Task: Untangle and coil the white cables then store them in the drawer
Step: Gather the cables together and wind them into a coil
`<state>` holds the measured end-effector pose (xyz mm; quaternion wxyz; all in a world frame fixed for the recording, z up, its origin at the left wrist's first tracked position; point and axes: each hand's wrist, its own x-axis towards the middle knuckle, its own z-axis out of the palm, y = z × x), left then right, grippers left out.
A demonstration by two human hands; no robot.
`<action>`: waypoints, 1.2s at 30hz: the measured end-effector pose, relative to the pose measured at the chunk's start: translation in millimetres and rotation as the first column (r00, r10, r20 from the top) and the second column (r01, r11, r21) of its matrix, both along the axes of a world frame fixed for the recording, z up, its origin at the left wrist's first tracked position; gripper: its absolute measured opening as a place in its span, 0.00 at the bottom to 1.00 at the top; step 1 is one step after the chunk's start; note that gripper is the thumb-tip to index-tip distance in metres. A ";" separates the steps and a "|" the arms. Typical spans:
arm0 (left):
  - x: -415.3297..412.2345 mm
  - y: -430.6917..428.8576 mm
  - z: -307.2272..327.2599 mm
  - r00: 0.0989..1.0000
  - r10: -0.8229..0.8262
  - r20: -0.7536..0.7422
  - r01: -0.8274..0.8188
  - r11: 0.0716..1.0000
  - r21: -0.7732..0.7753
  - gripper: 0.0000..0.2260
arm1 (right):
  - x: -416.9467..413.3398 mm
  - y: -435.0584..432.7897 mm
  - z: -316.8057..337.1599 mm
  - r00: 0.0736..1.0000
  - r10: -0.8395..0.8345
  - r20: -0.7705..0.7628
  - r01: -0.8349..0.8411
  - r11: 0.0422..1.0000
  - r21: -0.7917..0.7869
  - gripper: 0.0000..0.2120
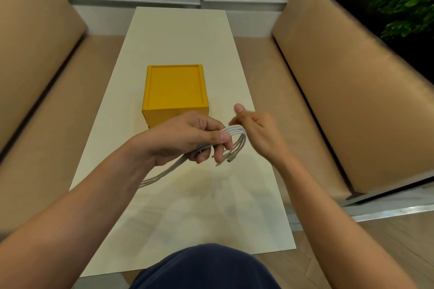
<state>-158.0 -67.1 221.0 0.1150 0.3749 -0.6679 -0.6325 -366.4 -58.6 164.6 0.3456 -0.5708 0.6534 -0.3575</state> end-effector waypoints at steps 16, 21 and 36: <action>-1.1 2.6 5.6 0.993 -0.025 0.111 0.034 0.997 -0.073 0.09 | 18.9 25.6 29.9 0.990 0.093 -0.103 -0.108 0.983 -0.151 0.32; 1.1 6.0 5.6 0.990 0.030 0.136 -0.020 0.997 -0.074 0.12 | 28.4 27.6 22.3 0.986 0.002 -0.166 -0.064 0.927 -0.371 0.31; 8.5 16.0 2.7 0.994 0.067 0.090 -0.052 0.986 -0.158 0.13 | 29.0 14.4 45.3 0.944 0.312 -0.106 -0.308 0.950 0.050 0.36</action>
